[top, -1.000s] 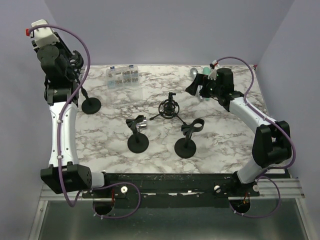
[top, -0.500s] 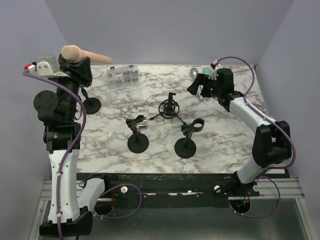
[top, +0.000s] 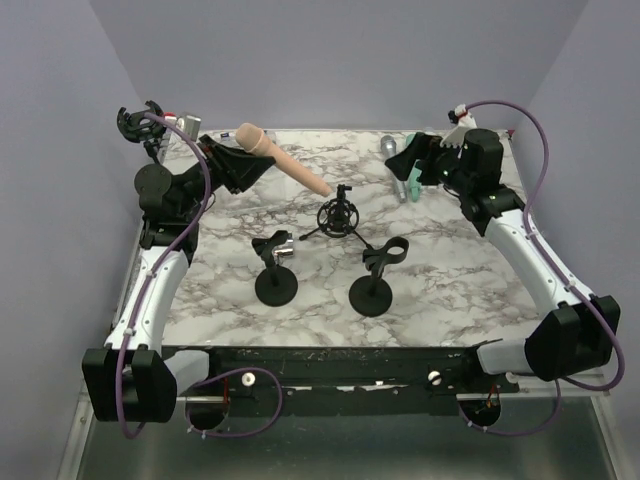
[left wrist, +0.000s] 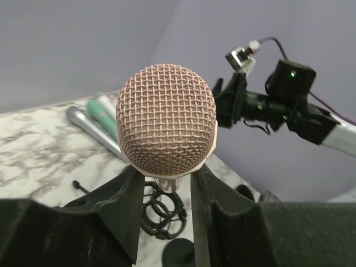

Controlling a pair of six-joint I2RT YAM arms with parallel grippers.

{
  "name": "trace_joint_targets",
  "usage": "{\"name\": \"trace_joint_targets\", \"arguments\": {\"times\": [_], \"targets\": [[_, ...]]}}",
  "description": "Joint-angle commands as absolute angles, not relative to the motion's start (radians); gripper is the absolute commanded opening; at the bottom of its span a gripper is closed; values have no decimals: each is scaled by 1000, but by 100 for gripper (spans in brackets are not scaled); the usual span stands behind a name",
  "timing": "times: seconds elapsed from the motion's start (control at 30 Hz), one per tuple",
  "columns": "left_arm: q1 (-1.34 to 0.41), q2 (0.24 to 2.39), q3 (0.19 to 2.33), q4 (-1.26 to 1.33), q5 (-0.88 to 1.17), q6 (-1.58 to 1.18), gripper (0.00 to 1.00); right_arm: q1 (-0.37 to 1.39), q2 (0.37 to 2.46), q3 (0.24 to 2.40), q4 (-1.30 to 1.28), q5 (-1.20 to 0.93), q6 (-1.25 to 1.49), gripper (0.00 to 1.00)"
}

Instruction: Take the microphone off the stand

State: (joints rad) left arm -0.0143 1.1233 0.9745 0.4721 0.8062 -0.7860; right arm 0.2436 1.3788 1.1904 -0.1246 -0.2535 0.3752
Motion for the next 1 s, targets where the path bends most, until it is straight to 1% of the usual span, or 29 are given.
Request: {"name": "trace_joint_targets", "arguments": {"times": [0.0, 0.13, 0.23, 0.3, 0.4, 0.53, 0.67, 0.8, 0.9, 0.97], "targets": [[-38, 1149, 935, 842, 987, -995, 0, 277, 1321, 1246, -129, -412, 385, 100], [-45, 1139, 930, 873, 1023, -1038, 0, 343, 1287, 1262, -27, -536, 398, 100], [-55, 1109, 891, 867, 1004, -1037, 0, 378, 1295, 1262, 119, -711, 453, 100], [-65, 1096, 879, 852, 1001, -1027, 0, 419, 1315, 1270, 180, -784, 477, 100], [-86, 1084, 886, 803, 997, -991, 0, 508, 1364, 1305, 213, -832, 471, 100], [-102, 1073, 890, 776, 998, -979, 0, 617, 1426, 1359, 205, -814, 445, 99], [-116, 1063, 890, 761, 996, -968, 0, 678, 1448, 1351, 263, -813, 440, 89], [-129, 1065, 894, 748, 997, -966, 0, 701, 1457, 1327, 296, -801, 436, 80], [-135, 1066, 892, 748, 993, -972, 0, 703, 1454, 1307, 318, -774, 434, 67], [-138, 1068, 887, 765, 990, -985, 0, 702, 1450, 1292, 341, -750, 437, 65]]}}
